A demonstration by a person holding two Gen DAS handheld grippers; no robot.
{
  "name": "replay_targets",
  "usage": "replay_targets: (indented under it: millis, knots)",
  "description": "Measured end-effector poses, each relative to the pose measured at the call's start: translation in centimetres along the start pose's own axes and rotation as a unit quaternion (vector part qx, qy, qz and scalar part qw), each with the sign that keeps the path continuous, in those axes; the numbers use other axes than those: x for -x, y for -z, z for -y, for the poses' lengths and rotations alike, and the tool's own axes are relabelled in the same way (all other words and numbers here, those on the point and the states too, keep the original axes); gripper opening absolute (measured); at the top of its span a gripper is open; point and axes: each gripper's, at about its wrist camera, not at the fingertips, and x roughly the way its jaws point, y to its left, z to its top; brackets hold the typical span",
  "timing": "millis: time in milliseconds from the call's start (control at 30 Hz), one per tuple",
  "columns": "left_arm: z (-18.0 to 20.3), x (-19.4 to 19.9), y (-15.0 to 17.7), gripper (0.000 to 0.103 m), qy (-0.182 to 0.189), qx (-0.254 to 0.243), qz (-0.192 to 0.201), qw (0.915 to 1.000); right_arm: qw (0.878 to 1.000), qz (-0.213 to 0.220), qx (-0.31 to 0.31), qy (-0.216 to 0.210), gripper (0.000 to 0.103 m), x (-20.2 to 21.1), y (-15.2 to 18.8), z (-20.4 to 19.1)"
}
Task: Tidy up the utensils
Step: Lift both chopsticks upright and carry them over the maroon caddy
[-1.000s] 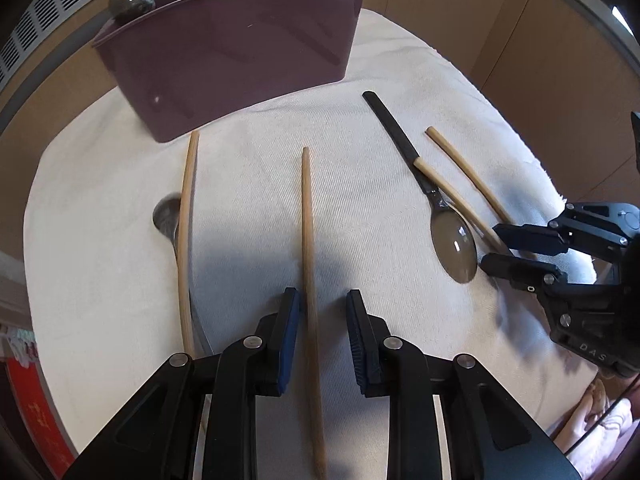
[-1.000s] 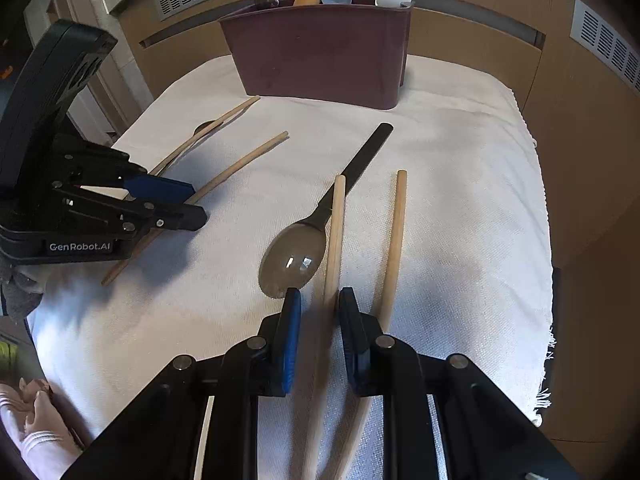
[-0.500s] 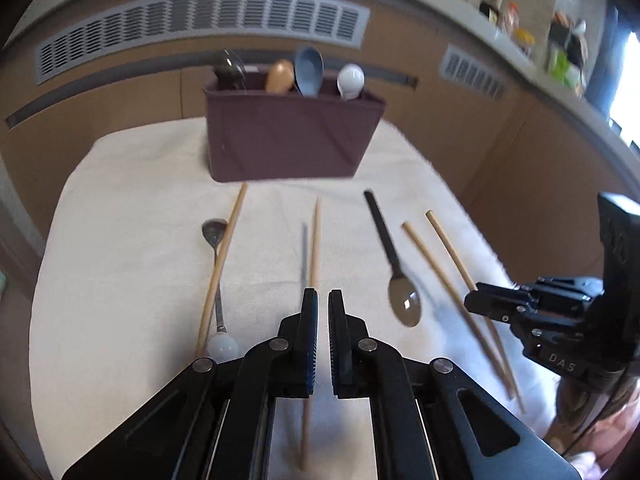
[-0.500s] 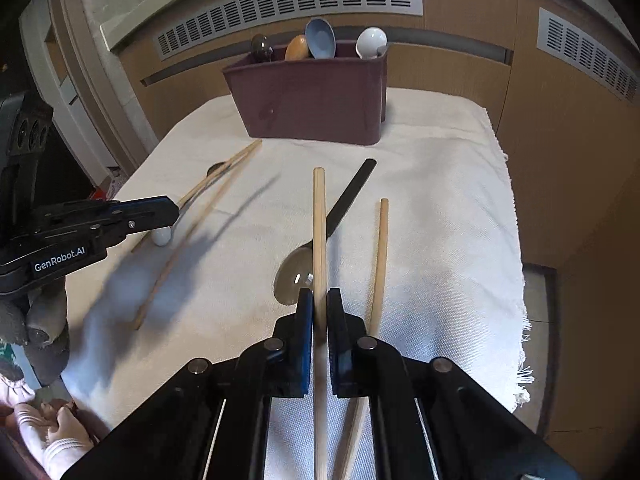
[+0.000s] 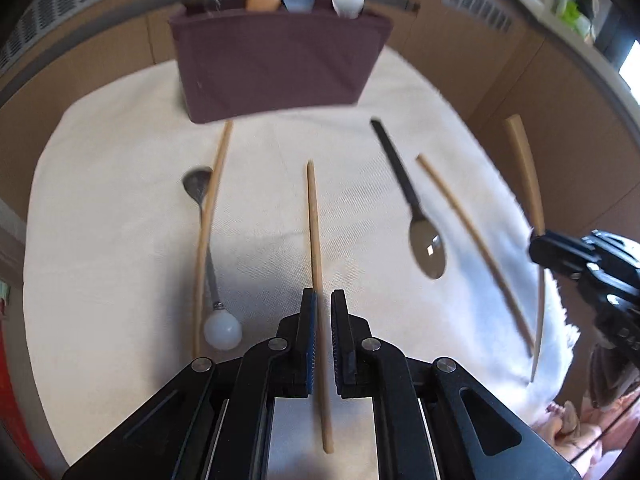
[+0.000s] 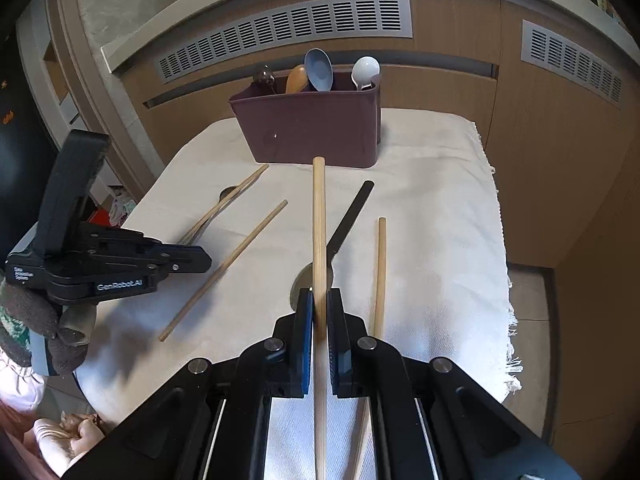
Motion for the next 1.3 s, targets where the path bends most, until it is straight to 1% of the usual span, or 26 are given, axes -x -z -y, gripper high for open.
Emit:
replay_targets:
  millis: [133, 233, 333, 400, 500, 600, 667, 733, 767, 833, 900, 933, 967, 1033, 1100, 1133, 1200, 1267, 1300]
  knots:
    - [1.1, -2.2, -1.7, 0.008, -0.035, -0.029, -0.043, 0.9980, 1.000, -0.003, 0.001, -0.004, 0.007, -0.4, 0.3, 0.0]
    - [2.5, -3.0, -2.8, 0.008, -0.063, -0.064, -0.061, 0.9941, 1.000, -0.004, 0.001, -0.013, 0.007, -0.7, 0.4, 0.1]
    - [3.3, -3.5, -3.4, 0.008, -0.080, -0.076, -0.083, 0.9905, 1.000, -0.006, -0.007, -0.021, 0.007, -1.1, 0.6, 0.5]
    - [3.1, -3.6, -3.7, 0.008, -0.076, -0.067, -0.091, 0.9907, 1.000, -0.006, -0.011, -0.024, 0.007, -1.2, 0.7, 0.6]
    - [2.5, -3.6, -4.0, 0.008, -0.060, -0.047, -0.096, 0.9925, 1.000, -0.009, -0.015, -0.025, 0.007, -1.5, 0.8, 0.8]
    - [2.1, -3.3, -3.5, 0.007, -0.049, -0.033, -0.077, 0.9953, 1.000, -0.010, -0.021, -0.022, 0.007, -1.7, 0.8, 0.9]
    - [1.8, -2.7, -2.6, 0.005, -0.041, -0.013, -0.053, 0.9977, 1.000, -0.007, -0.023, -0.020, 0.007, -1.6, 0.9, 0.9]
    - [1.6, -1.5, -1.4, 0.005, -0.039, 0.002, -0.010, 0.9992, 1.000, 0.000, -0.023, -0.020, 0.007, -1.3, 0.9, 0.9]
    - [1.7, -0.6, -0.6, 0.005, -0.026, 0.010, 0.016, 0.9995, 0.999, 0.003, -0.024, -0.020, 0.007, -1.1, 0.9, 1.0]
    - [1.6, 1.4, 0.8, 0.005, 0.000, 0.037, 0.066, 0.9971, 0.999, 0.006, -0.027, -0.022, 0.007, -1.0, 0.7, 1.0]
    - [1.3, 3.3, 1.9, 0.005, 0.024, 0.064, 0.109, 0.9916, 0.999, 0.015, -0.030, -0.020, 0.007, -0.5, 0.3, 1.0]
    - [1.2, 4.6, 2.4, 0.005, 0.034, 0.077, 0.137, 0.9870, 0.999, 0.021, -0.031, -0.019, 0.007, -0.1, 0.1, 1.0]
    - [1.1, 5.7, 2.6, 0.005, 0.036, 0.079, 0.158, 0.9836, 0.999, 0.030, -0.034, -0.019, 0.007, 0.4, -0.3, 1.0]
    - [1.4, 8.5, 2.7, 0.005, 0.031, 0.072, 0.213, 0.9738, 0.998, 0.056, -0.037, -0.020, 0.007, 2.0, -1.2, 0.9]
    - [1.8, 11.6, 1.9, 0.005, 0.024, 0.059, 0.258, 0.9641, 0.995, 0.087, -0.037, -0.020, 0.007, 3.9, -2.4, 0.6]
    - [2.0, 13.3, 1.4, 0.005, 0.020, 0.052, 0.284, 0.9573, 0.993, 0.112, -0.035, -0.019, 0.007, 5.2, -3.5, 0.4]
    - [1.7, 15.7, -0.3, 0.005, 0.014, 0.047, 0.323, 0.9453, 0.988, 0.149, -0.028, -0.008, 0.007, 7.4, -5.6, 0.1]
    - [1.4, 18.6, -2.6, 0.005, 0.002, 0.047, 0.371, 0.9273, 0.981, 0.191, -0.014, 0.001, 0.007, 9.9, -8.8, -0.5]
    - [1.3, 20.1, -3.6, 0.005, -0.008, 0.048, 0.402, 0.9145, 0.978, 0.209, -0.006, 0.007, 0.007, 10.9, -10.3, -0.8]
